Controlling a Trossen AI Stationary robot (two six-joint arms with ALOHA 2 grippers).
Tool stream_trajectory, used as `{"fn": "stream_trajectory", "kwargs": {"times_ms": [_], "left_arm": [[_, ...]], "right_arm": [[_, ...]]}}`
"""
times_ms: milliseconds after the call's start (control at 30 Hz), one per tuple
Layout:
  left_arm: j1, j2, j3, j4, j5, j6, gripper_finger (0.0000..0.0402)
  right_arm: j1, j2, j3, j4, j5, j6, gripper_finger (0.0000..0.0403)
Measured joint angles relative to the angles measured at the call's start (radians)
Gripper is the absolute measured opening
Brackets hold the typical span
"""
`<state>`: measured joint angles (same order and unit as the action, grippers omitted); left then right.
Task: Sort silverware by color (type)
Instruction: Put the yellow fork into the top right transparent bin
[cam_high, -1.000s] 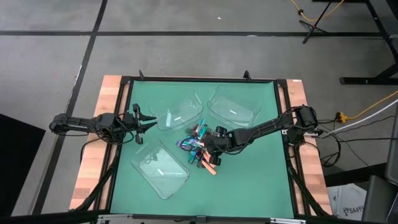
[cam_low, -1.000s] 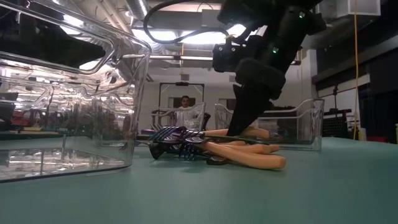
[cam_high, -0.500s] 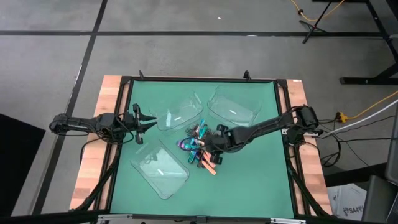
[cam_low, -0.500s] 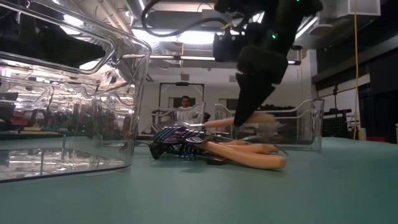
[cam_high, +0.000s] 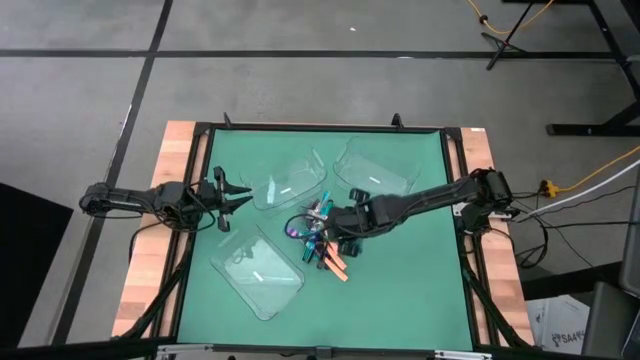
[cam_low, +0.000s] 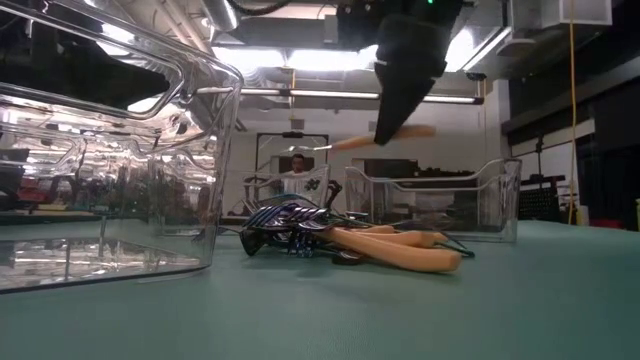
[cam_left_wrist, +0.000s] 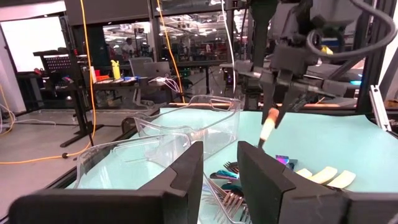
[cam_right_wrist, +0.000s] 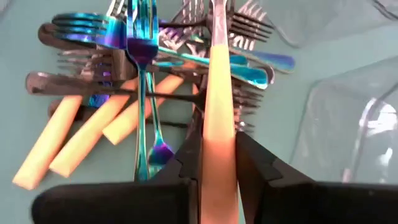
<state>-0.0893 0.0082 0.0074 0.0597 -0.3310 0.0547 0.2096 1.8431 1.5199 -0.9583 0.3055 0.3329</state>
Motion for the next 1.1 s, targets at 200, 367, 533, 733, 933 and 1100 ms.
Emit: {"fn": "stream_trajectory", "kwargs": {"times_ms": [200, 367, 533, 733, 933, 1100], "left_arm": [[0.000, 0.000, 0.000, 0.000, 0.000, 0.000, 0.0092], [0.000, 0.000, 0.000, 0.000, 0.000, 0.000, 0.0092], [0.000, 0.000, 0.000, 0.000, 0.000, 0.000, 0.0092], [0.000, 0.000, 0.000, 0.000, 0.000, 0.000, 0.0092], [0.000, 0.000, 0.000, 0.000, 0.000, 0.000, 0.0092], [0.000, 0.000, 0.000, 0.000, 0.000, 0.000, 0.0092]], "right_arm": [[0.000, 0.000, 0.097, -0.139, 0.023, -0.024, 0.0049], [-0.001, 0.000, 0.178, -0.276, 0.116, -0.028, 0.0049], [-0.001, 0.000, 0.242, -0.412, 0.201, -0.026, 0.0049], [-0.001, -0.004, 0.272, -0.514, 0.280, -0.025, 0.0049], [-0.001, -0.030, 0.272, -0.617, 0.348, 0.008, 0.0049], [-0.024, -0.109, 0.233, -0.612, 0.374, 0.050, 0.0049]]}}
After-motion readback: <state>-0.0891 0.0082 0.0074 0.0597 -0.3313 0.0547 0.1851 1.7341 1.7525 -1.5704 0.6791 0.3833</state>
